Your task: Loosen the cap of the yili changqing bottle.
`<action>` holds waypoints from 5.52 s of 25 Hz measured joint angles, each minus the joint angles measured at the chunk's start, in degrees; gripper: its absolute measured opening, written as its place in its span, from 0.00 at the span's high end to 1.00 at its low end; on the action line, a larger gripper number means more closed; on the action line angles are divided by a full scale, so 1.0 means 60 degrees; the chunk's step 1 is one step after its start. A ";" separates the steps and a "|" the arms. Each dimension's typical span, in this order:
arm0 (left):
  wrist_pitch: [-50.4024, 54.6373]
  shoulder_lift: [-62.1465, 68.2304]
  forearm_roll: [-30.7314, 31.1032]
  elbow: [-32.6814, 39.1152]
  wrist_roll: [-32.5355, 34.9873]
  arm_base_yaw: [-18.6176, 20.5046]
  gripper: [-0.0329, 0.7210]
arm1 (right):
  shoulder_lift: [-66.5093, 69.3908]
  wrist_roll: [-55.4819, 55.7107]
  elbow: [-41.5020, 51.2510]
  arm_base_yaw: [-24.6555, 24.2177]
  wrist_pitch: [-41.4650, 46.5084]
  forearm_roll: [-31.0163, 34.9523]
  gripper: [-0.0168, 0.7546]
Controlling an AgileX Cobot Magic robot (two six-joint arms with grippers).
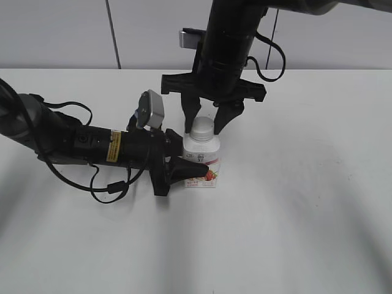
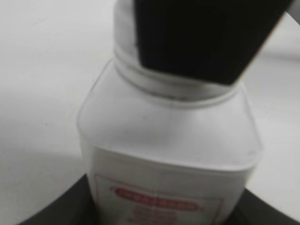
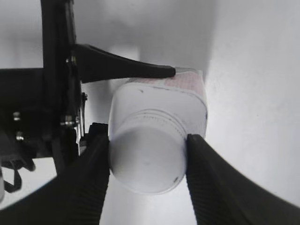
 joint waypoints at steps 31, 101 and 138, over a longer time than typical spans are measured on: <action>-0.0009 0.0000 0.0294 -0.0039 -0.0031 0.0000 0.49 | 0.0010 -1.3702 -0.0299 0.0000 0.0231 0.0112 0.47; -0.0376 0.0000 0.0276 -0.0039 -0.0032 0.0000 0.35 | -0.1808 -0.4182 0.6197 -0.6202 -0.4758 -0.0344 0.38; 1.3057 -0.6110 -0.0654 -0.0022 -0.4800 -0.0029 0.17 | -0.5819 -0.4182 0.6186 -0.6202 -0.2412 -0.0086 0.38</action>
